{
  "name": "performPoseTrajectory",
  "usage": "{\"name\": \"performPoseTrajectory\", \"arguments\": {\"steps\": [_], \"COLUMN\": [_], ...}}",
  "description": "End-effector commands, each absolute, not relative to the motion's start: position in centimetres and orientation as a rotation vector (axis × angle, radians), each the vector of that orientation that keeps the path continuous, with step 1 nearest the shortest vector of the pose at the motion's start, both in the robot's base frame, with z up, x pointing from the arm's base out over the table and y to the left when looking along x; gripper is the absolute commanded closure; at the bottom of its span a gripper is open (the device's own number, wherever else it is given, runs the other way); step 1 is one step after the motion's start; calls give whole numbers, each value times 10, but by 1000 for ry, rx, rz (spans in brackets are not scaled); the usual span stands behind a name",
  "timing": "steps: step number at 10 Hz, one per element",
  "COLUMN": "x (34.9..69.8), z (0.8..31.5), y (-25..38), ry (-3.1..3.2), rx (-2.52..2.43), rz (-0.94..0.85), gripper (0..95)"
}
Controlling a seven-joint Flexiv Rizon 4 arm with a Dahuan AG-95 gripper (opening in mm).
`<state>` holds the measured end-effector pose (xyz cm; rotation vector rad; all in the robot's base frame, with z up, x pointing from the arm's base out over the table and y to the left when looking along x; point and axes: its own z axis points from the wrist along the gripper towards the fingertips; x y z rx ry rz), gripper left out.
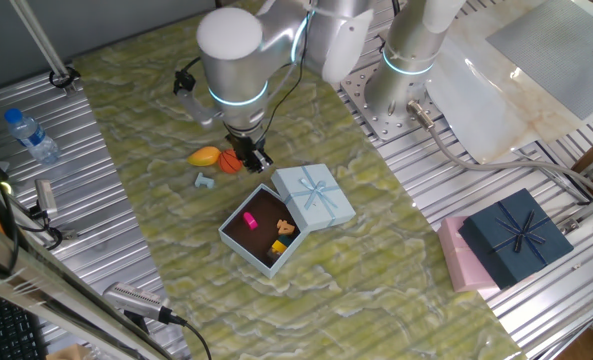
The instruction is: Take everything out of the gift box
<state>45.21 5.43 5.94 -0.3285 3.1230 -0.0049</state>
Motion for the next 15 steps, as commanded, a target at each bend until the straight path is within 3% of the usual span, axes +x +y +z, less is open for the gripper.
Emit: {"name": "performPoseTrajectory", "arguments": {"steps": [1,4,15], "x": [452,452,468], "z": [60,60,110], "y": [54,54,69], "ry": [3117,3108,3139], "rx": [-350,-327,-289], "rz": [13,1,-113], "gripper": [950,950,950]}}
